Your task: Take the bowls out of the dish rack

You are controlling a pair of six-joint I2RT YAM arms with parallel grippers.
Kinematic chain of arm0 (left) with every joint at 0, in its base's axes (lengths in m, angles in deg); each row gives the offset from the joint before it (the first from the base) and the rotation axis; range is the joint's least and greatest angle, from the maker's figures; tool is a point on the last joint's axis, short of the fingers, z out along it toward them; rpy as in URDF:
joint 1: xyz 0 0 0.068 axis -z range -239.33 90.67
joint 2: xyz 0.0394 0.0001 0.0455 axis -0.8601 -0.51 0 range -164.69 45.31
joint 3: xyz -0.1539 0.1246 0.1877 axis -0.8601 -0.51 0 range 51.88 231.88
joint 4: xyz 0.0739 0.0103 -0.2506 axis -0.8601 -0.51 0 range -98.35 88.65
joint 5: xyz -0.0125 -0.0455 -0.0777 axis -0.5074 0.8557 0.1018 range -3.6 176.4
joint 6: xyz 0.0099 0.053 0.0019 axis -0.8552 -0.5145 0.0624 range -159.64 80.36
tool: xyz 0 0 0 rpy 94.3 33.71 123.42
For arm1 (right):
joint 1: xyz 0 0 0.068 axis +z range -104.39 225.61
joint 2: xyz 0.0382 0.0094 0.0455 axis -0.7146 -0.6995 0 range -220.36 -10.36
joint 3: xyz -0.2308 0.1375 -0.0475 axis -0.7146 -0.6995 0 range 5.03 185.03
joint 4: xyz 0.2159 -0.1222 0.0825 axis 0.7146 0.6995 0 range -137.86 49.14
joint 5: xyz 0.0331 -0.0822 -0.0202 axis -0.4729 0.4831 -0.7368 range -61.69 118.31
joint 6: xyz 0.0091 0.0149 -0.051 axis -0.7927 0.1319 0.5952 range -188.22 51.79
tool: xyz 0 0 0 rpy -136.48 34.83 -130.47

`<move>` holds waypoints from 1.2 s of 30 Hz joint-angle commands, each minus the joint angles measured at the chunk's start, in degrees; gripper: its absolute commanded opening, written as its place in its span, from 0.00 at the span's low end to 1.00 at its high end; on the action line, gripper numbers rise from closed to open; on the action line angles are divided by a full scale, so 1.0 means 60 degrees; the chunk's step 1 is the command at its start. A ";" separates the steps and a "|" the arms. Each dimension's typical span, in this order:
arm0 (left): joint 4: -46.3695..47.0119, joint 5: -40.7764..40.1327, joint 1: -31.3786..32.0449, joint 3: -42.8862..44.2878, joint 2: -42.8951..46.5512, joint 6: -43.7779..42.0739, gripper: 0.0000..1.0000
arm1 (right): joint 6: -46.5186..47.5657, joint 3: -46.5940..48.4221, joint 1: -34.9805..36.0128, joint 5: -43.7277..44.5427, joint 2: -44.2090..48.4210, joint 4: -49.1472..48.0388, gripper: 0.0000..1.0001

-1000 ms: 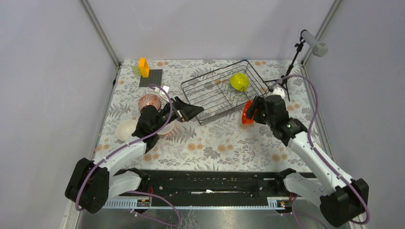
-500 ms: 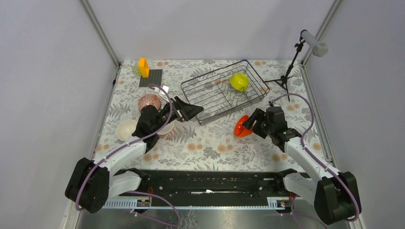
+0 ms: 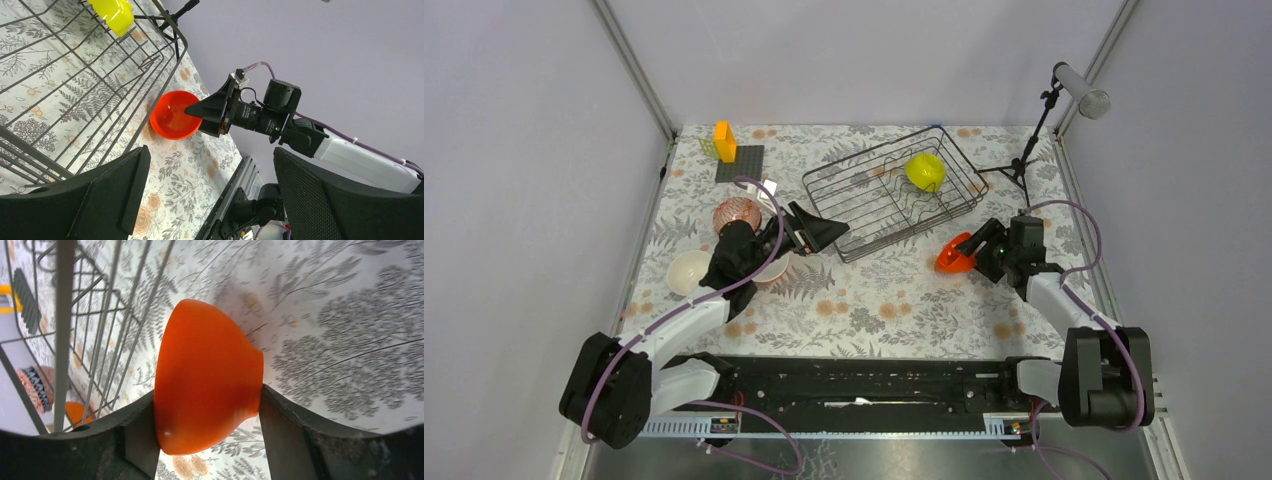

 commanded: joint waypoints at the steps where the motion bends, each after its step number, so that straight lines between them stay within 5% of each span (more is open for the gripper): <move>1: 0.0307 -0.0136 0.0036 -0.0017 0.0249 -0.0119 0.99 | 0.0228 -0.0008 -0.0730 -0.0706 -0.0376 -0.0771 0.76; 5: 0.0228 -0.0127 0.0032 -0.0031 0.0289 -0.0170 0.99 | 0.0405 -0.0015 -0.0795 -0.0195 -0.0354 -0.0456 0.99; 16: -0.0002 -0.0242 0.0028 -0.0061 0.0431 -0.0309 0.99 | 0.0803 0.0607 -0.0794 0.0472 0.0199 0.1638 0.99; 36: 0.0085 -0.0217 0.0036 -0.0118 0.0323 -0.0264 0.99 | 0.0339 0.0265 -0.0795 0.1393 0.0884 0.2319 0.46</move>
